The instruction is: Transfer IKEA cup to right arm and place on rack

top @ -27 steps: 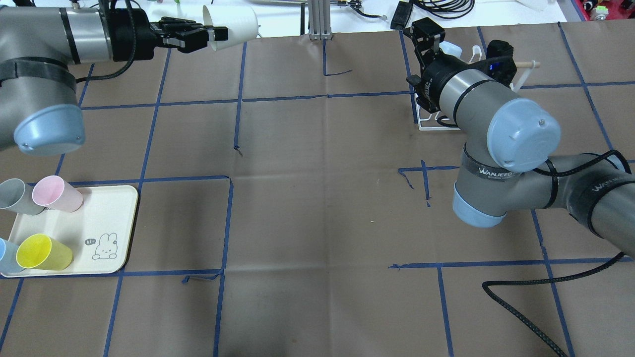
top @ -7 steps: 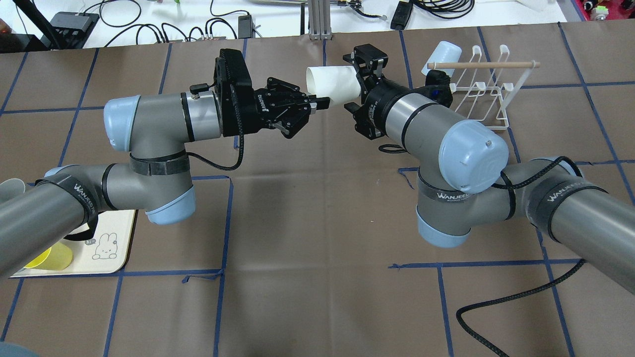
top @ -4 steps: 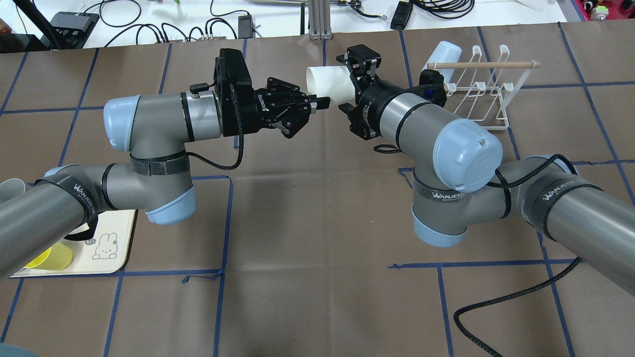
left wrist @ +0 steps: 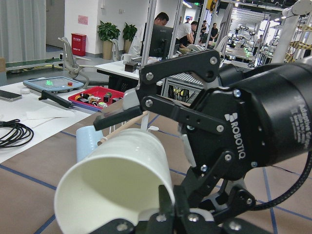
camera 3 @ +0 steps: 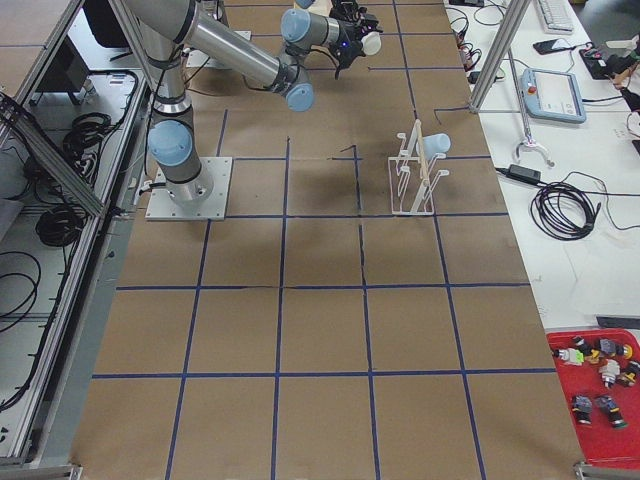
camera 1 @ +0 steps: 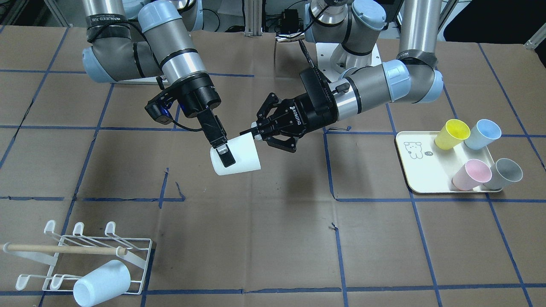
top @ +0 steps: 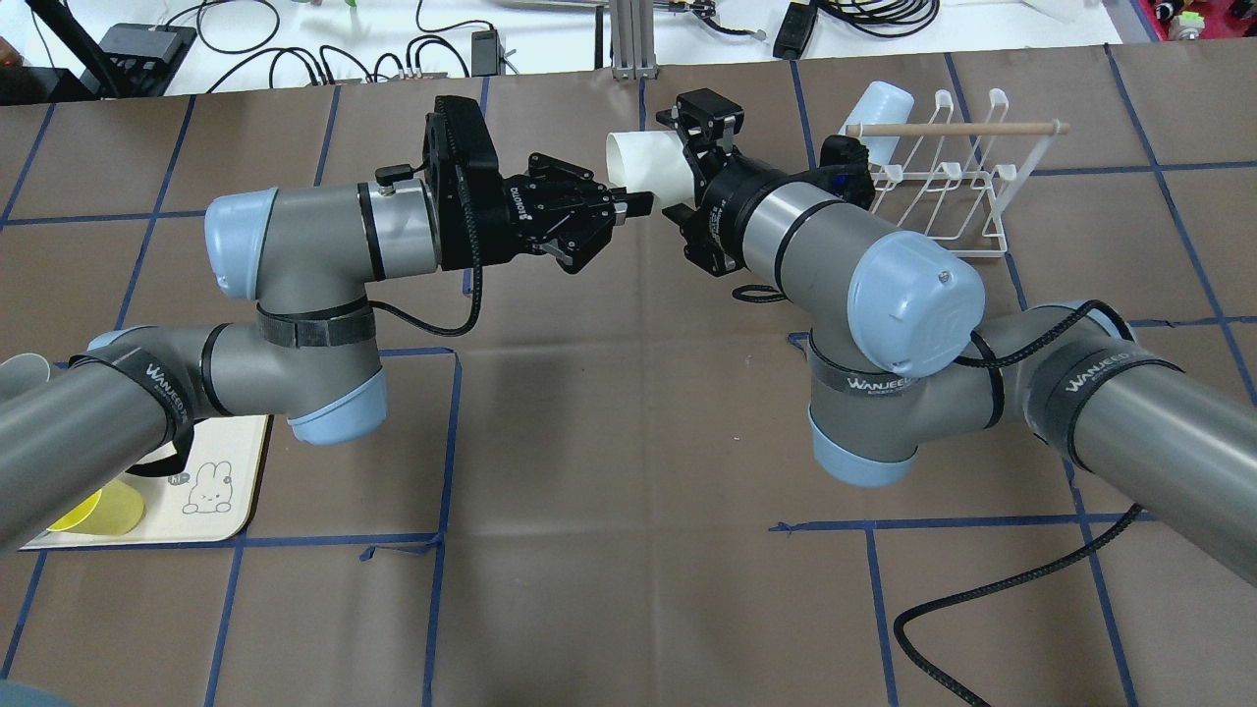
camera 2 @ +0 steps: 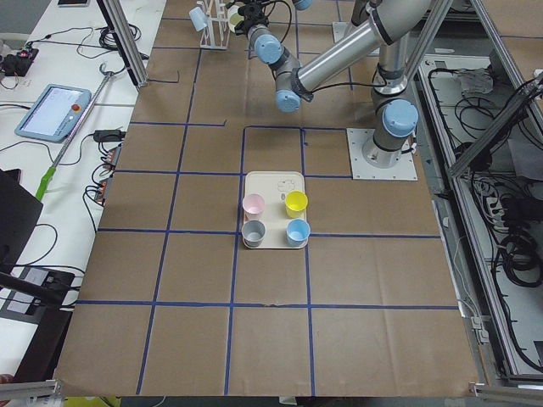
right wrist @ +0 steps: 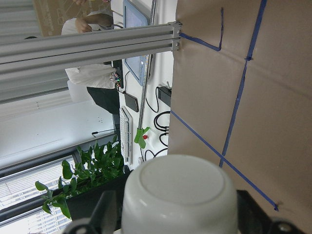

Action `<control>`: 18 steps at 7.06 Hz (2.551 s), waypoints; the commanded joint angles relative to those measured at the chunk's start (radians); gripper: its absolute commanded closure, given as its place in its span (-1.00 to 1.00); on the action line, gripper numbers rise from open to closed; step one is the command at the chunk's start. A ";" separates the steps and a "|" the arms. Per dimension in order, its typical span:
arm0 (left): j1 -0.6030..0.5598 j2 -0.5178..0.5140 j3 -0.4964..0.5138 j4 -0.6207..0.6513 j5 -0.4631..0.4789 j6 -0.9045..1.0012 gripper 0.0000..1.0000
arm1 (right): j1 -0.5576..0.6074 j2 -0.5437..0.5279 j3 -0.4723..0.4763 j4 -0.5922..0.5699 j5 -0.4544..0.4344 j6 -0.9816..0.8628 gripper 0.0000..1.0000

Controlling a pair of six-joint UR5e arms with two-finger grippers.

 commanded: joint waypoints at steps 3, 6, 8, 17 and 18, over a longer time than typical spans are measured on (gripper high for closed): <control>0.000 0.002 0.003 -0.001 0.002 -0.020 0.72 | 0.000 -0.001 0.001 -0.001 0.014 -0.010 0.16; 0.000 -0.001 0.011 0.000 0.003 -0.049 -0.43 | 0.000 -0.001 0.001 0.001 0.014 -0.010 0.16; 0.002 0.015 0.012 0.002 0.000 -0.110 -0.88 | 0.000 -0.001 0.000 -0.001 0.014 -0.010 0.17; 0.255 -0.001 0.080 -0.027 0.452 -0.212 -0.97 | -0.391 0.037 -0.097 -0.010 0.017 -1.389 0.62; 0.247 -0.001 0.115 -0.112 0.530 -0.271 -0.97 | -0.428 0.066 -0.109 -0.011 0.017 -1.611 0.62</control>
